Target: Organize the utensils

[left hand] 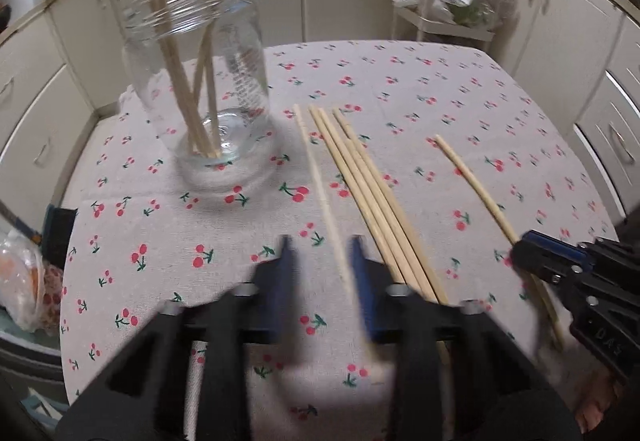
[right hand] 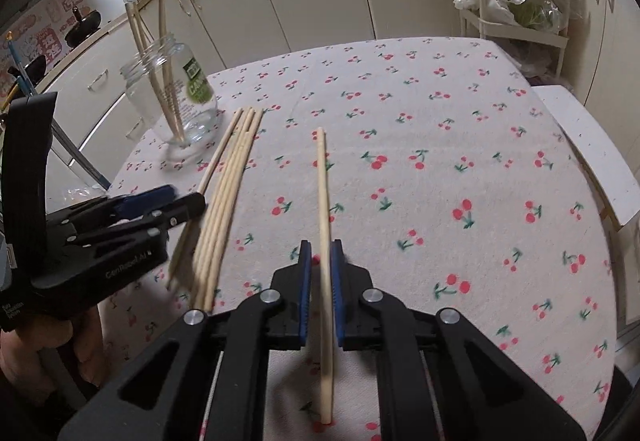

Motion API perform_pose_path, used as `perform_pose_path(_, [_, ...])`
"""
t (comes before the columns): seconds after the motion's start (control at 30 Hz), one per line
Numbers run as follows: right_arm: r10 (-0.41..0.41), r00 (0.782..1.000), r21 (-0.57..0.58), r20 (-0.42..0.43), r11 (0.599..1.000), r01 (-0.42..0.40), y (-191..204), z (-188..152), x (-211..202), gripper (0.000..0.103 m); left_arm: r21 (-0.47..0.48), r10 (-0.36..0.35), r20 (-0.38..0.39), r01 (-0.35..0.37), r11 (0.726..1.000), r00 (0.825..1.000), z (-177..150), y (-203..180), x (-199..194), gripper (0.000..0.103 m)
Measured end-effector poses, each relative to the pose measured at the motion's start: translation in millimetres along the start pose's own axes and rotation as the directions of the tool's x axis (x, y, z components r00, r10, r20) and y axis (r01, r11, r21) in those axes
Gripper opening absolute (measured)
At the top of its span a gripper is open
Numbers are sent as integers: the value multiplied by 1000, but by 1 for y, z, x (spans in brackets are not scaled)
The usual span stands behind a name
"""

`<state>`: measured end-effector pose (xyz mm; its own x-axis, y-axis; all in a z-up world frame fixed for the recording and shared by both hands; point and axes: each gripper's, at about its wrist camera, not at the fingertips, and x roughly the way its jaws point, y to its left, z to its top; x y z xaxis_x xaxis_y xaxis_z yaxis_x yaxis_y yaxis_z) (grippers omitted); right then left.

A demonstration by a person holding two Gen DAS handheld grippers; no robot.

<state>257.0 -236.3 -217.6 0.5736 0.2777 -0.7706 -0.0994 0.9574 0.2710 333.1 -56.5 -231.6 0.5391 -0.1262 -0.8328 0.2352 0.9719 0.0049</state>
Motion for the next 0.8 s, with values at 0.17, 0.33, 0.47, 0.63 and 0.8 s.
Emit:
perform_pose_path(0.17, [58,998,26,-25,998,-57,3,-8,-4,10,-13,-65,-47,65,998,997,-14,15,-12,5])
perform_pose_path(0.33, [43,999,4,-30,999,-43,10,-9,-7,10,25,-93,-101,96,995,990,-33,20,-26,6])
perform_pose_path(0.47, [11,999,-17,-31,1000,-12,13,3,3,10,27,-63,-91,66,997,994,-19,16,-19,9])
perform_pose_path(0.63, [-27,999,-79,-41,997,23,20,19,17,15,46,-29,-52,31,998,998,8,6,-5,24])
perform_pose_path(0.8, [-57,997,-145,-44,988,50,26,33,29,21,39,-1,-56,3,999,998,29,8,9,31])
